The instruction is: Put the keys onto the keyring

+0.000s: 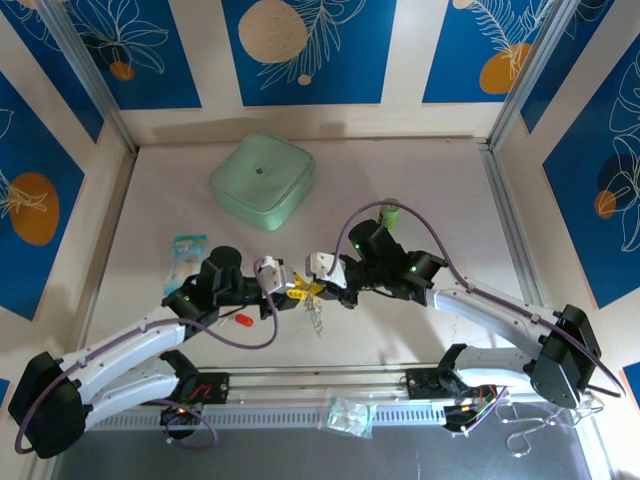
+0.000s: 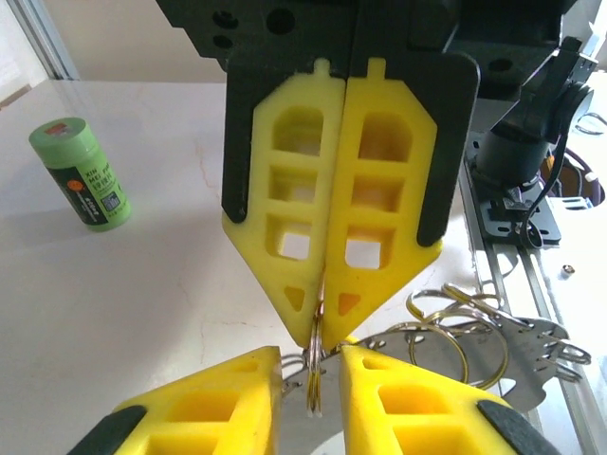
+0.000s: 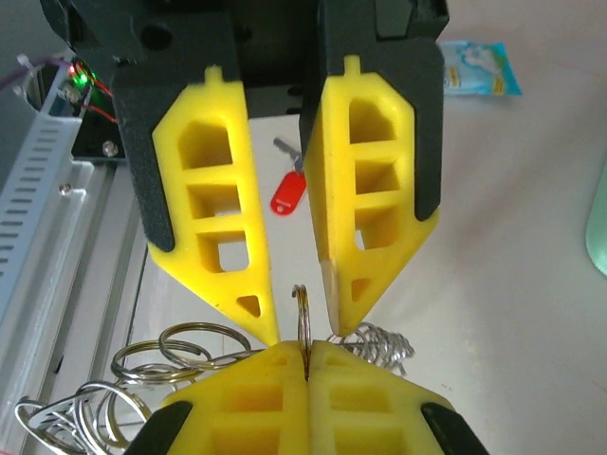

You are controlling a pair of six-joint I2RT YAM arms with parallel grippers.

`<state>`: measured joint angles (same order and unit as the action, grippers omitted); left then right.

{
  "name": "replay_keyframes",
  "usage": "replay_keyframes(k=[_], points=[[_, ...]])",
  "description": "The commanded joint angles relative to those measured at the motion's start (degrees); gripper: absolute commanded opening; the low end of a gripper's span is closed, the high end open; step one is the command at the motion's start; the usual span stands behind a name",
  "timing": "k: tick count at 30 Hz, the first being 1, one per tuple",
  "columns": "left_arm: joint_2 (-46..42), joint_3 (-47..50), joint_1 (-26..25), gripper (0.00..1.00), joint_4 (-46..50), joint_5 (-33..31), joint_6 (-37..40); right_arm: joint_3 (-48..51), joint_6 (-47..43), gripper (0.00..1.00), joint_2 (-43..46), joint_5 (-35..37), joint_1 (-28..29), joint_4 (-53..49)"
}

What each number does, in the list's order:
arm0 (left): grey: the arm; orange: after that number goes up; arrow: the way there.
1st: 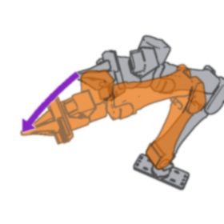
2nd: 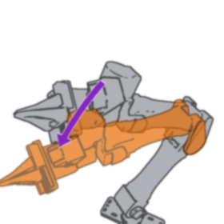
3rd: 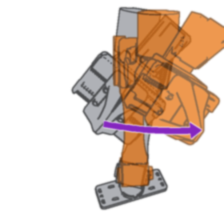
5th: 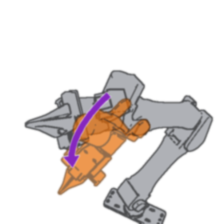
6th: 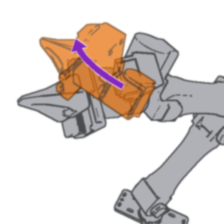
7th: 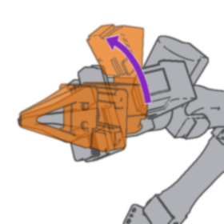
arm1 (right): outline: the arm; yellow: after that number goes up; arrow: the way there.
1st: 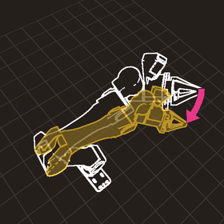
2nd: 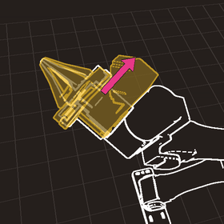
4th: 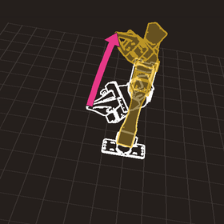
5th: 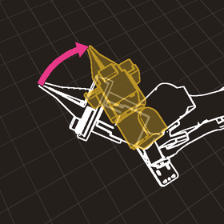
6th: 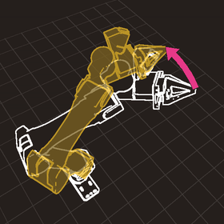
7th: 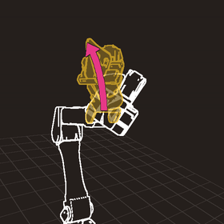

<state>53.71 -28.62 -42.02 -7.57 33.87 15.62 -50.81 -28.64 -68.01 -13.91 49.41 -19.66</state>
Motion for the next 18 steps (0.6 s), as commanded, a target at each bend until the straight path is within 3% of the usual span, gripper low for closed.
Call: replay_keyframes(k=[1,8,9,11,12,18], points=[[0.28,-2.12,-0.52,0.17,0.87,1.04,1.45,-2.97,-2.8,0.0,-0.79,1.76,1.17,-2.66],[0.67,-2.77,-0.55,0.01,2.69,1.52,2.99,-2.91,-0.79,0.0,-0.63,0.46,1.45,0.0],[0.45,-2.69,-0.61,0.0,2.5,1.47,3.12,-2.16,0.15,0.03,-0.14,0.26,1.04,0.87],[-0.46,-1.79,-0.61,0.0,0.83,1.49,2.82,0.37,2.92,0.2,1.61,-1.49,-0.77,3.53],[-0.98,-1.05,-0.61,0.0,-0.57,1.36,2.4,1.78,4.28,0.24,2.54,-2.4,-1.58,5.08],[-2.79,4.89,-0.61,0.0,-14.08,1.4,-4.15,10.23,11.26,0.29,7.68,-4.26,-3.53,13.21]])
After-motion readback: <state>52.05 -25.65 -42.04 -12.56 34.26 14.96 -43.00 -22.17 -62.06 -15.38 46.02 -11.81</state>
